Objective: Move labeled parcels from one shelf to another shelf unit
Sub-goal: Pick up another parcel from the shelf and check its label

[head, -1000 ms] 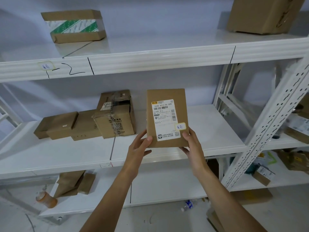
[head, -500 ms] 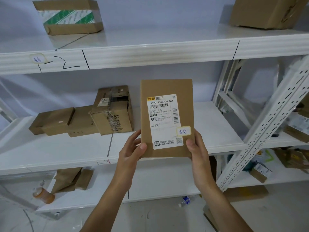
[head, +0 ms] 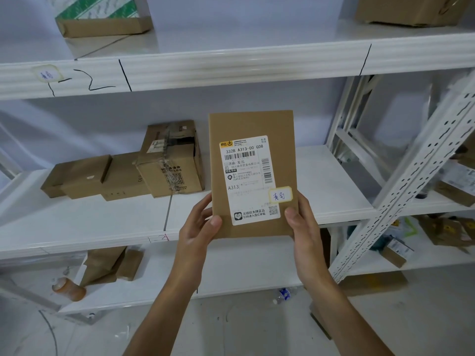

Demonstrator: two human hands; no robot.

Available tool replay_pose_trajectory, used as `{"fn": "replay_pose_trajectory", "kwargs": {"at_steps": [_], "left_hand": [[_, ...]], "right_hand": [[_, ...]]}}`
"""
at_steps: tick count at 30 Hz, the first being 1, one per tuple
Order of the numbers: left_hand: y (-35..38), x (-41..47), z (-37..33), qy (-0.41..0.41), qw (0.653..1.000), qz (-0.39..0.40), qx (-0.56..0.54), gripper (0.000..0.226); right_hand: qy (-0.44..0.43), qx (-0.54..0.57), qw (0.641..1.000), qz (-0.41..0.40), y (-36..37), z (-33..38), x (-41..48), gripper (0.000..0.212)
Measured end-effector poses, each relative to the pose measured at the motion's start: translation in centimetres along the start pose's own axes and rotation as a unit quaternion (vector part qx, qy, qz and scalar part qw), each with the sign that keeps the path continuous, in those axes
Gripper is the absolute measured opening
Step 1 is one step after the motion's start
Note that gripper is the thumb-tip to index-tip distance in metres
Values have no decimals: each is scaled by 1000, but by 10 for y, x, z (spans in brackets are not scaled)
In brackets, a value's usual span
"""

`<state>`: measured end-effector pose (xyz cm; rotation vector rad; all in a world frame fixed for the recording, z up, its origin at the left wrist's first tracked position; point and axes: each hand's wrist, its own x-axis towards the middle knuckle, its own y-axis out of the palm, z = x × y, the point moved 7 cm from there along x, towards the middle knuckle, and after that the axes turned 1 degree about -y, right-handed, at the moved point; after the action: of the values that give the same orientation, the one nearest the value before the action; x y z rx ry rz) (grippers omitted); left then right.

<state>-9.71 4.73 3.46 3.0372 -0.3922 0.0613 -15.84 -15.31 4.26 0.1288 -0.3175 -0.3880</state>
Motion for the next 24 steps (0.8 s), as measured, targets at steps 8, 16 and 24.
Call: {"fn": "replay_pose_trajectory", "kwargs": {"at_steps": [8,16,24], "left_hand": [[4,-1,-4,-1,1000,0,-11,102],[5,-1,-3,2,1000,1,-7,101],[2,4,5,-5,1000,4,-7,76]], "right_hand": [[1,-2,1000,0,-2,1,-1,70],[4,2,1000,-4,-5,2,-3,71],[21,1,1000,7,-5,1,-1,72]]}}
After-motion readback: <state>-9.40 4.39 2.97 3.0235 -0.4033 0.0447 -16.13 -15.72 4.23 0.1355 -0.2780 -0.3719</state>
